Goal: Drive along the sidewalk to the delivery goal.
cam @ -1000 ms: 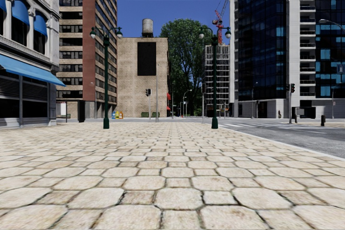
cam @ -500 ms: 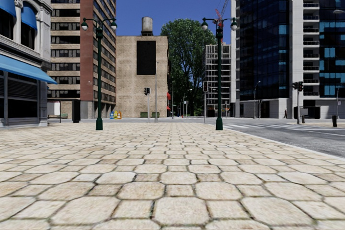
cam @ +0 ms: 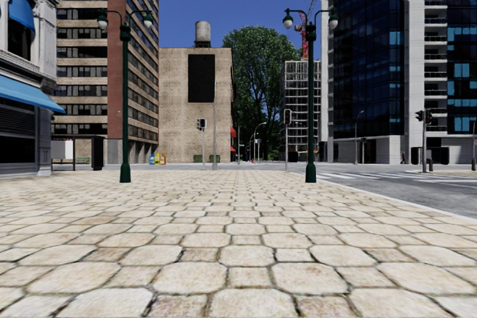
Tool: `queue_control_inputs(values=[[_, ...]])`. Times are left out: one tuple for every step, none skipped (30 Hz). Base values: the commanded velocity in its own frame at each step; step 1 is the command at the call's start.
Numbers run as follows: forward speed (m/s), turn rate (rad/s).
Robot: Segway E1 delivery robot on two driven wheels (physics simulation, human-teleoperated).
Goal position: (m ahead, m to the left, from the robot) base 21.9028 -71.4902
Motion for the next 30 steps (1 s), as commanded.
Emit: queue_control_inputs(values=[[2.00,0.00],[2.00,0.00],[2.00,0.00],[2.00,0.00],[2.00,0.00],[2.00,0.00],[2.00,0.00],[2.00,0.00],[2.00,0.00],[2.00,0.00],[2.00,0.00],[2.00,0.00],[2.00,0.00],[2.00,0.00],[2.00,0.00],[2.00,0.00],[2.00,0.00],[2.00,0.00],[2.00,0.00],[2.00,0.00],[2.00,0.00],[2.00,0.00],[2.00,0.00],[2.00,0.00],[2.00,0.00],[2.00,0.00],[2.00,0.00],[2.00,0.00],[2.00,0.00],[2.00,0.00]])
